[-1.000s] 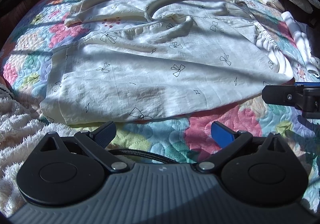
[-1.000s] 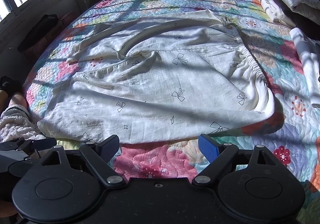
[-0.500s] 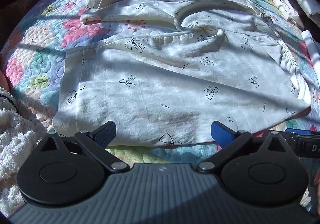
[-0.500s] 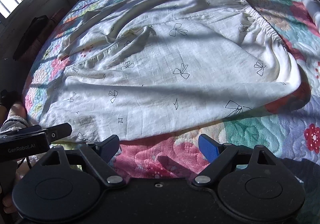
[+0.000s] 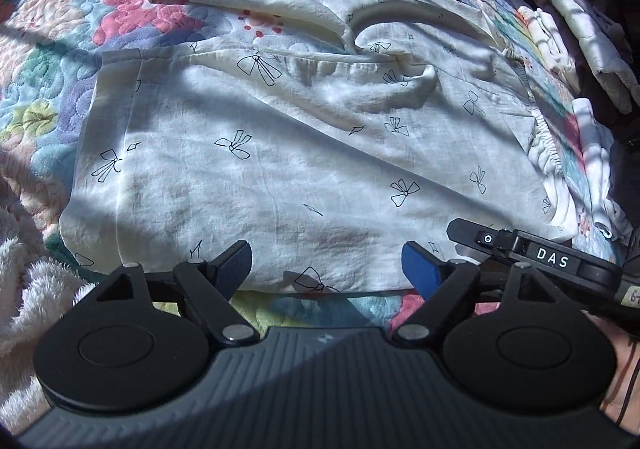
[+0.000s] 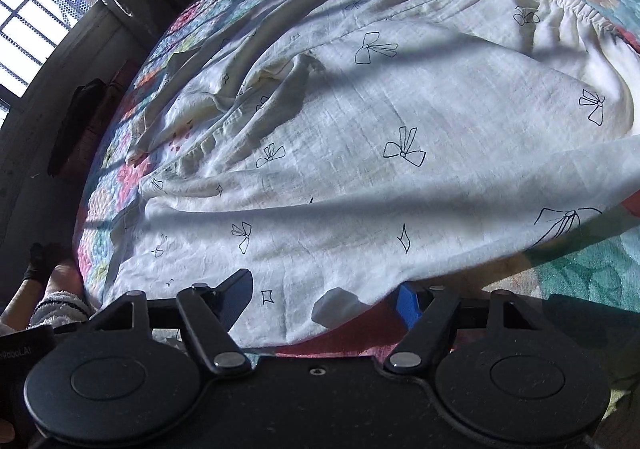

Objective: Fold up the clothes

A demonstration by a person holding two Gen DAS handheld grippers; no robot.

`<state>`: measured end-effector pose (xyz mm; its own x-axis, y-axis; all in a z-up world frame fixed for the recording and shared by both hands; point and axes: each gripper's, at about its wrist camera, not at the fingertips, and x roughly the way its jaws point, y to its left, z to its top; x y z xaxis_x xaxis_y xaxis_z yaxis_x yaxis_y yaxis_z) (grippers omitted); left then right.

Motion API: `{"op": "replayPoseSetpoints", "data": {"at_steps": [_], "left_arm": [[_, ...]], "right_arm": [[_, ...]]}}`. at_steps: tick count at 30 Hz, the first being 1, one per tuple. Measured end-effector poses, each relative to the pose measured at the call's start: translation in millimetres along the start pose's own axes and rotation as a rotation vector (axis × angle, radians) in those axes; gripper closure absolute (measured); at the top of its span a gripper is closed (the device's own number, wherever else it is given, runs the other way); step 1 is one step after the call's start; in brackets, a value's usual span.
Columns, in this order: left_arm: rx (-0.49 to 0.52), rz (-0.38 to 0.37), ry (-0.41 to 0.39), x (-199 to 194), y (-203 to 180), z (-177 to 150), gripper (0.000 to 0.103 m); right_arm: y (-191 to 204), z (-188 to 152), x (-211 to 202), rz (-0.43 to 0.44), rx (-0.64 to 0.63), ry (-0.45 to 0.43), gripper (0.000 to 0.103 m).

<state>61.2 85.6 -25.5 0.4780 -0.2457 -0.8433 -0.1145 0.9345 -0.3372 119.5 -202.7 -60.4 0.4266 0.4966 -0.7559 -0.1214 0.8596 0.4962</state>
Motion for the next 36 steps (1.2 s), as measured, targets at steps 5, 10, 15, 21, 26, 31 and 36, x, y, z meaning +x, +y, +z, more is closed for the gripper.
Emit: {"op": "replayPoseSetpoints", "data": {"at_steps": [5, 10, 15, 21, 26, 31, 36], "left_arm": [[0.055, -0.059, -0.079, -17.6, 10.6, 7.9, 0.036], [0.124, -0.081, -0.146, -24.4, 7.2, 17.1, 0.036], [0.332, -0.019, -0.189, -25.3, -15.6, 21.3, 0.031], [0.475, 0.0, -0.162, -10.0, -26.5, 47.3, 0.023], [0.489, -0.12, -0.188, -6.1, -38.7, 75.8, 0.02], [0.417, -0.223, -0.206, 13.9, -48.5, 96.2, 0.019], [0.647, 0.0, -0.182, 57.8, -73.4, 88.7, 0.012]], "right_arm": [[7.4, 18.7, -7.9, 0.004, -0.091, -0.133, 0.096], [20.2, 46.0, -19.4, 0.026, -0.173, -0.223, 0.098], [30.2, 76.4, -22.6, 0.051, -0.196, -0.273, 0.098], [39.9, 105.3, -19.4, 0.037, -0.238, -0.314, 0.098], [52.3, 132.2, -16.7, 0.046, -0.27, -0.337, 0.098], [73.2, 156.7, -13.2, 0.065, -0.319, -0.357, 0.098], [89.8, 173.9, -9.4, 0.082, -0.343, -0.362, 0.098]]}}
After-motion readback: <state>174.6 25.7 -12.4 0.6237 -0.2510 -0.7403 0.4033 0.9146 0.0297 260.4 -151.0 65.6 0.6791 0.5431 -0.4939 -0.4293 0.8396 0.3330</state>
